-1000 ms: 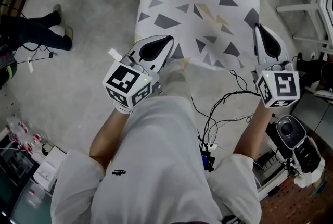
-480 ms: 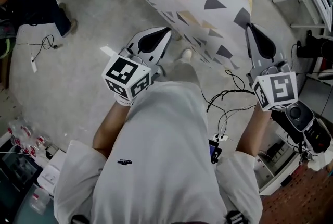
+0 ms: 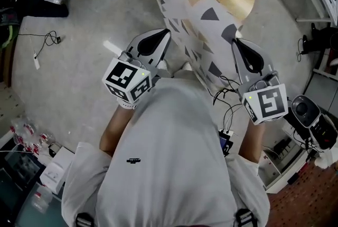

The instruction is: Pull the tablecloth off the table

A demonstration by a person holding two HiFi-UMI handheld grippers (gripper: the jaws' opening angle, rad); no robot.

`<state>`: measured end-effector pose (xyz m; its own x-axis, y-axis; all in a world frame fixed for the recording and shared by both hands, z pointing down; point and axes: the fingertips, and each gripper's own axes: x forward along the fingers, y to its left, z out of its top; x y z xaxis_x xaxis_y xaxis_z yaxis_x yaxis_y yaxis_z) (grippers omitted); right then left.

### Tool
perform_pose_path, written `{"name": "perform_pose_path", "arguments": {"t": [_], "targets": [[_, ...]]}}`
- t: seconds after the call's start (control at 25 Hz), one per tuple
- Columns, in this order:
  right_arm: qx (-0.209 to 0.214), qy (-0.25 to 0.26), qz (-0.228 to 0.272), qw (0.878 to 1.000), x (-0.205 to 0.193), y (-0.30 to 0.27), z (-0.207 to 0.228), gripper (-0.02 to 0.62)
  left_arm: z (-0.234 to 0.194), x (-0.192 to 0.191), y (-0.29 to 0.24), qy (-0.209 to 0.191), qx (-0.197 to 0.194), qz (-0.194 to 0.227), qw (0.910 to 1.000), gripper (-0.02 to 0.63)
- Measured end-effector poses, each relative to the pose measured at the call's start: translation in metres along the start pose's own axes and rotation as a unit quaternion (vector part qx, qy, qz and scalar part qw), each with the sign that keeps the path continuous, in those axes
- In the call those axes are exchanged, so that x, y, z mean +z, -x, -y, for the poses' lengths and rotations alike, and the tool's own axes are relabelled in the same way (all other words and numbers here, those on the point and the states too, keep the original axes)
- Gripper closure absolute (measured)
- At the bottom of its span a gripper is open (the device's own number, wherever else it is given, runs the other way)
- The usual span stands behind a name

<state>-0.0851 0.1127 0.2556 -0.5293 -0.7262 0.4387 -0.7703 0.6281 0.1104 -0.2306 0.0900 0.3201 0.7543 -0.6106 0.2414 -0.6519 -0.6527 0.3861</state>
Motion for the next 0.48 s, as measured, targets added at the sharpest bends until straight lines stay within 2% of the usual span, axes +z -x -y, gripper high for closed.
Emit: {"name": "perform_pose_path", "arguments": {"t": [0.2,0.48], "targets": [[-0.001,-0.038,0.018,0.999,-0.010,0.014,0.001,0.583,0.015,0.006,-0.012,-0.011,0.002,-0.001,0.9999,0.600],[0.027,-0.070,0.018,0.997,-0.032,0.010,-0.016,0.583,0.027,0.012,-0.026,-0.024,0.007,0.002,0.9997,0.600]]}}
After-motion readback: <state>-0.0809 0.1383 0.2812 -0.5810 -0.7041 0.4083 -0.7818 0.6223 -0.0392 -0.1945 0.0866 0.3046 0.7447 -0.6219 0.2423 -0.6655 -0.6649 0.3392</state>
